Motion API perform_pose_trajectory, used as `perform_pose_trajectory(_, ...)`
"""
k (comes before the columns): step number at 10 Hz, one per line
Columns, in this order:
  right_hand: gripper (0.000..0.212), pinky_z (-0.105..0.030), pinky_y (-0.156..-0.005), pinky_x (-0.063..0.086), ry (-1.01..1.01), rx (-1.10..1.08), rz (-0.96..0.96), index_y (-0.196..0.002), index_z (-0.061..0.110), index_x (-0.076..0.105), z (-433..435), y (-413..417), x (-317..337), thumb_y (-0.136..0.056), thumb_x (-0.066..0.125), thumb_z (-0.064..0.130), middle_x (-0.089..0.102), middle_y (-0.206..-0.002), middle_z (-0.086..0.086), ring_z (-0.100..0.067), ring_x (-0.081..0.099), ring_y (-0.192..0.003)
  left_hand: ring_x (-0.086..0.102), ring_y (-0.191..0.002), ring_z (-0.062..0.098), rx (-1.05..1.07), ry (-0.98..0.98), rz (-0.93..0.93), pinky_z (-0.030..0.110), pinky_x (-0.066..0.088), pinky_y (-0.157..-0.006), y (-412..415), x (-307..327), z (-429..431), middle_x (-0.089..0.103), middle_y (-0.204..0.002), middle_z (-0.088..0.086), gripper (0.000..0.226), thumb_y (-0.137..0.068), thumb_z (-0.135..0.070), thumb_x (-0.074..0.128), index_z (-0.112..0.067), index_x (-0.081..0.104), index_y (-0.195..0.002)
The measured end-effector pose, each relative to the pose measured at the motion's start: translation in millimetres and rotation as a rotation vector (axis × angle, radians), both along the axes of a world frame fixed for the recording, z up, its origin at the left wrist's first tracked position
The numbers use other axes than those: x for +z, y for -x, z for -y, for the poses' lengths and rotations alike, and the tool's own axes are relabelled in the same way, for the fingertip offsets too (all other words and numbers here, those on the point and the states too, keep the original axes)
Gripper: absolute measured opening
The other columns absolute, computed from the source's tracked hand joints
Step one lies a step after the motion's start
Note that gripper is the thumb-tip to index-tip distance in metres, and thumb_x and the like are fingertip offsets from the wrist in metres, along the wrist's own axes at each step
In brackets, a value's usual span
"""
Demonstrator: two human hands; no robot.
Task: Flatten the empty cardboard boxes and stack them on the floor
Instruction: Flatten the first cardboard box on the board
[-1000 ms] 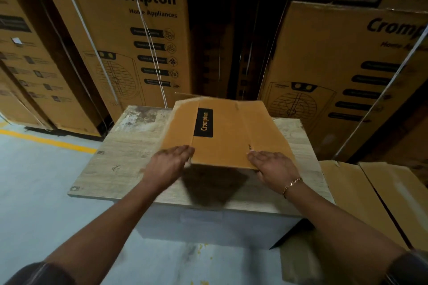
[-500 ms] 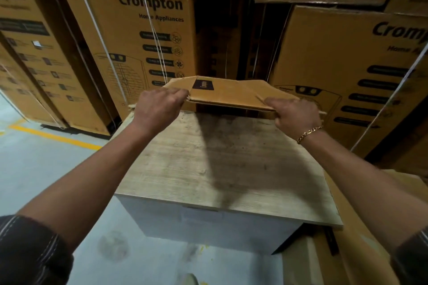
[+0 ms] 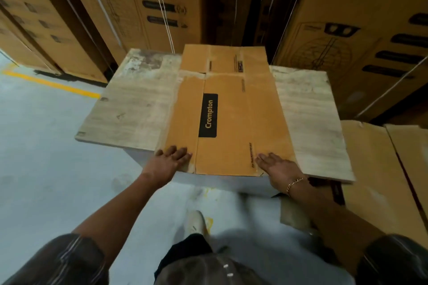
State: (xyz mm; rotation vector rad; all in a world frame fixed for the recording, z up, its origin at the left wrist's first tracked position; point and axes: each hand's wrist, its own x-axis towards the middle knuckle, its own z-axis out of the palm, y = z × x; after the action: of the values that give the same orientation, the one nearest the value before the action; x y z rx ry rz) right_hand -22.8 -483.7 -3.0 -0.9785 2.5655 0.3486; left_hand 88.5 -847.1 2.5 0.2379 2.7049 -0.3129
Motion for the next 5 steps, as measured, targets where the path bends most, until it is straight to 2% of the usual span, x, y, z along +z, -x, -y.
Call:
perform_pose_trajectory(1,0.083,-0.041,-0.114,0.034,-0.020,-0.057,0.138,-0.158,0.030,0.012,1.3,-9.1,-26.2,-0.090,0.052,0.004,0.000,-0.166,0.008,-0.020,0.011,-0.152,0.011,-0.154,0.027,0.047,-0.041,0.064,0.048,0.028,-0.118,-9.9,-26.9,4.1,0.007,-0.169,-0.002,0.080,-0.095,-0.010,0.049,-0.029,0.009,-0.162)
perform_pose_trajectory(2,0.067,-0.039,-0.114,0.033,0.186,-0.349,0.224,-0.153,0.026,0.032,-10.5,-7.0,-48.0,-0.092,0.059,0.036,0.019,-0.163,0.003,-0.023,0.025,-0.146,0.015,-0.153,0.027,0.366,-0.266,0.086,0.053,0.027,-0.118,-12.5,-46.6,9.0,0.017,-0.167,0.002,0.081,-0.092,-0.040,0.062,-0.023,0.020,-0.160)
perform_pose_trajectory(3,0.064,-0.042,-0.108,0.039,0.539,-0.910,0.170,-0.146,0.015,0.042,-23.7,-0.3,-65.5,-0.089,0.065,0.035,0.038,-0.151,-0.011,-0.033,0.043,-0.131,0.038,-0.140,0.038,0.990,-0.519,-0.048,0.054,0.039,-0.108,-3.6,-66.7,22.1,0.039,-0.153,0.016,0.073,-0.094,-0.047,0.061,-0.009,0.034,-0.151)
perform_pose_trajectory(4,0.068,-0.041,-0.108,0.037,0.713,-1.284,0.250,-0.147,0.008,0.038,-25.0,10.1,-70.7,-0.090,0.066,0.032,0.035,-0.150,-0.016,-0.035,0.043,-0.132,0.061,-0.113,0.037,1.436,-0.999,-0.001,0.043,0.051,-0.088,12.1,-81.4,34.9,0.061,-0.130,0.022,0.059,-0.094,-0.037,0.066,0.004,0.053,-0.134)
perform_pose_trajectory(5,0.073,-0.045,-0.105,0.043,0.774,-1.389,0.309,-0.143,0.010,0.044,-22.9,28.9,-77.8,-0.084,0.065,0.048,0.048,-0.144,-0.015,-0.036,0.050,-0.126,0.062,-0.100,0.030,1.593,-1.222,-0.048,0.034,0.051,-0.076,22.8,-95.5,34.4,0.063,-0.112,0.013,0.045,-0.097,-0.028,0.064,0.003,0.060,-0.130)
